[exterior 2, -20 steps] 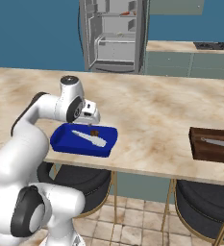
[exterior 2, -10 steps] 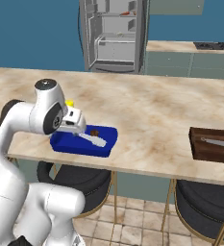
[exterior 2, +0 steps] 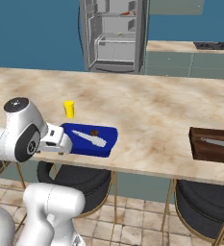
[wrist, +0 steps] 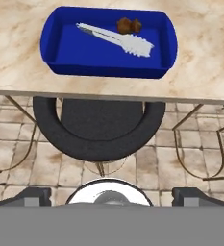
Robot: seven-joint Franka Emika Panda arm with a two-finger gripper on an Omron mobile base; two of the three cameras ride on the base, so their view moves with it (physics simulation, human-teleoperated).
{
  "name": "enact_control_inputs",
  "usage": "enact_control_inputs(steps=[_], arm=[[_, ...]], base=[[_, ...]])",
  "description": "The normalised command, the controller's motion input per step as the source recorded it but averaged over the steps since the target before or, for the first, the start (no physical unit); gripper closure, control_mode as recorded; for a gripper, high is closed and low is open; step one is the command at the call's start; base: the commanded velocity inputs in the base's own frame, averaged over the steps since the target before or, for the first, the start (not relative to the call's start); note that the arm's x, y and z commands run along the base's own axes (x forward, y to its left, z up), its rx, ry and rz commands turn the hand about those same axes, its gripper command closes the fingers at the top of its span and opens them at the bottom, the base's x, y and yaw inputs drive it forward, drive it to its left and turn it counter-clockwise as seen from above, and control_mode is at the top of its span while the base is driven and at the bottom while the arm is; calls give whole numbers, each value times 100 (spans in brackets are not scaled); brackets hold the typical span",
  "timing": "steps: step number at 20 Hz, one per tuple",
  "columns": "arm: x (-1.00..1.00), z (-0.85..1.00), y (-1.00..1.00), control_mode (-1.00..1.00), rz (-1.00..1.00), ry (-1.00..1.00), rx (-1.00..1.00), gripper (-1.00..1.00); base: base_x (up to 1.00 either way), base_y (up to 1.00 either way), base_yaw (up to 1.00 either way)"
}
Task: Gather the carrot and onion from the fridge and place them on a tray on the dining counter. Then gather the chicken drumstick and fish from the fridge and place them on the other tray.
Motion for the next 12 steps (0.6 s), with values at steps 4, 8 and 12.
enact_control_inputs(steps=[4,8,12], arm=[[-5,-3,0,-100,0,1,-1,-100],[0,0,0,-100,0,0,0,-100],[0,0,0,100,0,0,0,-100]], base=[[0,0,0],[0,0,0],[-6,0,0]])
